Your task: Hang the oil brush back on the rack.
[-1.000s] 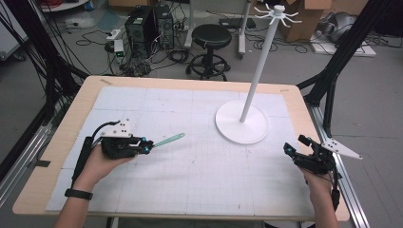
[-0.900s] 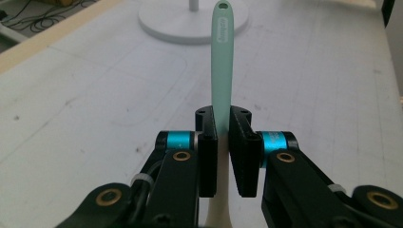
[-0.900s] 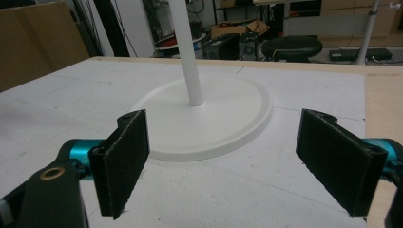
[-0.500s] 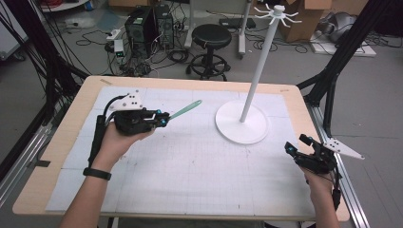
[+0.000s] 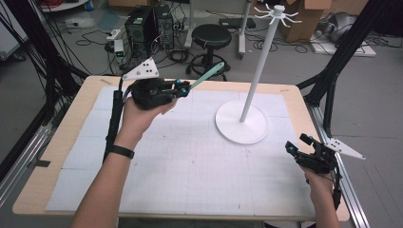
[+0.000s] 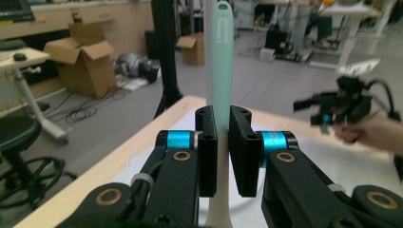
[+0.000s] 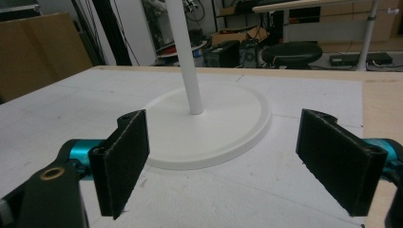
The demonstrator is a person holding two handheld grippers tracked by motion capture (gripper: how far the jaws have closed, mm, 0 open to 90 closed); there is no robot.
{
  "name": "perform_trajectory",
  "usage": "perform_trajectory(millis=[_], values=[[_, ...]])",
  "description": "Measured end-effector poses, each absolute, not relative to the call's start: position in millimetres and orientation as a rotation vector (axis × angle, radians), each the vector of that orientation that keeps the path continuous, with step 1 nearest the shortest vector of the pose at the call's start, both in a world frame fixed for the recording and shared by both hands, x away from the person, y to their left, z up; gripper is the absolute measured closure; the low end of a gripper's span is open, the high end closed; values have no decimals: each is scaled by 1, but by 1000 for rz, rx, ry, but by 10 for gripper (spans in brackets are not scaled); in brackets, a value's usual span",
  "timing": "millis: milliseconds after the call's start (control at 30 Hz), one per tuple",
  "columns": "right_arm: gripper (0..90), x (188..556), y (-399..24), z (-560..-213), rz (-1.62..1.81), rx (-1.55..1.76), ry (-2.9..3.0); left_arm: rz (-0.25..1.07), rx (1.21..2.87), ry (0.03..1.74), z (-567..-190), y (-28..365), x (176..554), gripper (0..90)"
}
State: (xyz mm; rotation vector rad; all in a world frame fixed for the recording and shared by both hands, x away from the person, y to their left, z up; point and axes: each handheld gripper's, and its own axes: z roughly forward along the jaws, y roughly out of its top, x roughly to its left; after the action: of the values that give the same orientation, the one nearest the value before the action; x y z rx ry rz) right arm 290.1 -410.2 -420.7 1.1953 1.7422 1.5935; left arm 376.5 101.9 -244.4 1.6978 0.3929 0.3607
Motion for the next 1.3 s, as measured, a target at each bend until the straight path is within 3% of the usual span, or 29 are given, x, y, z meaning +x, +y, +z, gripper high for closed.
perform_trajectory(millis=[667, 1300], values=[[173, 291, -413, -421, 1612, 1190, 1733, 424, 1624, 322, -197, 42, 390, 824], [173, 290, -415, -420, 1618, 1197, 1729, 440, 1588, 310, -181, 12, 400, 824]])
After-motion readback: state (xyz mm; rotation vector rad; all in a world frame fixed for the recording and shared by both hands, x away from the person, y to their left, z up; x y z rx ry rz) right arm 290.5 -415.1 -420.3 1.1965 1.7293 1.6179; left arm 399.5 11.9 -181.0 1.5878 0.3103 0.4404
